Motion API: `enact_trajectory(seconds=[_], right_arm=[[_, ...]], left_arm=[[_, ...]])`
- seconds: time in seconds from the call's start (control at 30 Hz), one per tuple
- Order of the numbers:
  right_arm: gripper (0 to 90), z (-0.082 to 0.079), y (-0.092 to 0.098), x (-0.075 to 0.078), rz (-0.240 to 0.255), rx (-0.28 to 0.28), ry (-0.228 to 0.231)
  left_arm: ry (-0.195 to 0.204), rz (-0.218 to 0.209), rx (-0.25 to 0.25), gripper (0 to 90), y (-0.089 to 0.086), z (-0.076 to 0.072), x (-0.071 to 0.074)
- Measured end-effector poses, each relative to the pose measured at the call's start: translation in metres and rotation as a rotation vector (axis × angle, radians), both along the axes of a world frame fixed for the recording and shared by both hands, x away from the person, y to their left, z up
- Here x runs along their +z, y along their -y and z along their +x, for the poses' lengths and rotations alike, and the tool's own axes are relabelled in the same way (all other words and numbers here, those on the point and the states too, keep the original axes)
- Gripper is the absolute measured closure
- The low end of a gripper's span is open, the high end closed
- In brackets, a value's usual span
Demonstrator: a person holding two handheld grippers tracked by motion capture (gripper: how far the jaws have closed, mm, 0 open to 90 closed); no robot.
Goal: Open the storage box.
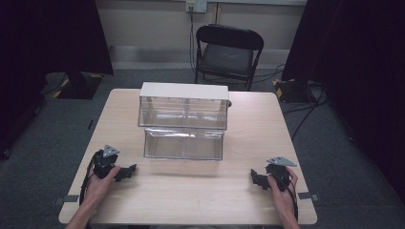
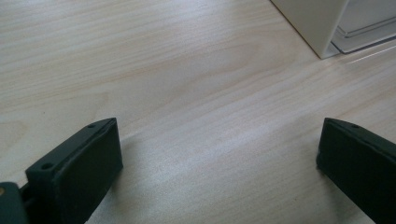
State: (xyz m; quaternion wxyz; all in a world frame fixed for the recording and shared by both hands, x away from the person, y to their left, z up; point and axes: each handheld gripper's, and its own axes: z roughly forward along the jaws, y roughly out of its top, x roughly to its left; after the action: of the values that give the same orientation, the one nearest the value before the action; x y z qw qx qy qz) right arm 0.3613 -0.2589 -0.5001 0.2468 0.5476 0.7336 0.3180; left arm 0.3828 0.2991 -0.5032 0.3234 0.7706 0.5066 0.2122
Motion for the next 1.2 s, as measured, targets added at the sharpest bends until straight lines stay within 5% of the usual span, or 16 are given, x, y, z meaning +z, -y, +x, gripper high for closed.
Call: enact_trajectory(seconds=[0.3, 0.63, 1.2], right_arm=[[13.0, 0.0, 0.0, 0.0, 0.0, 0.0, 0.0], [13.0, 0.0, 0.0, 0.0, 0.0, 0.0, 0.0], [13.0, 0.0, 0.0, 0.0, 0.0, 0.002, 0.0]], left_arm=[[-0.001, -0.004, 0.008, 0.8, 0.001, -0.001, 0.001], [-0.006, -0.009, 0.023, 16.1, 0.0, -0.003, 0.006], [0.069, -0.096, -0.045, 17.5, 0.011, -0.012, 0.027]])
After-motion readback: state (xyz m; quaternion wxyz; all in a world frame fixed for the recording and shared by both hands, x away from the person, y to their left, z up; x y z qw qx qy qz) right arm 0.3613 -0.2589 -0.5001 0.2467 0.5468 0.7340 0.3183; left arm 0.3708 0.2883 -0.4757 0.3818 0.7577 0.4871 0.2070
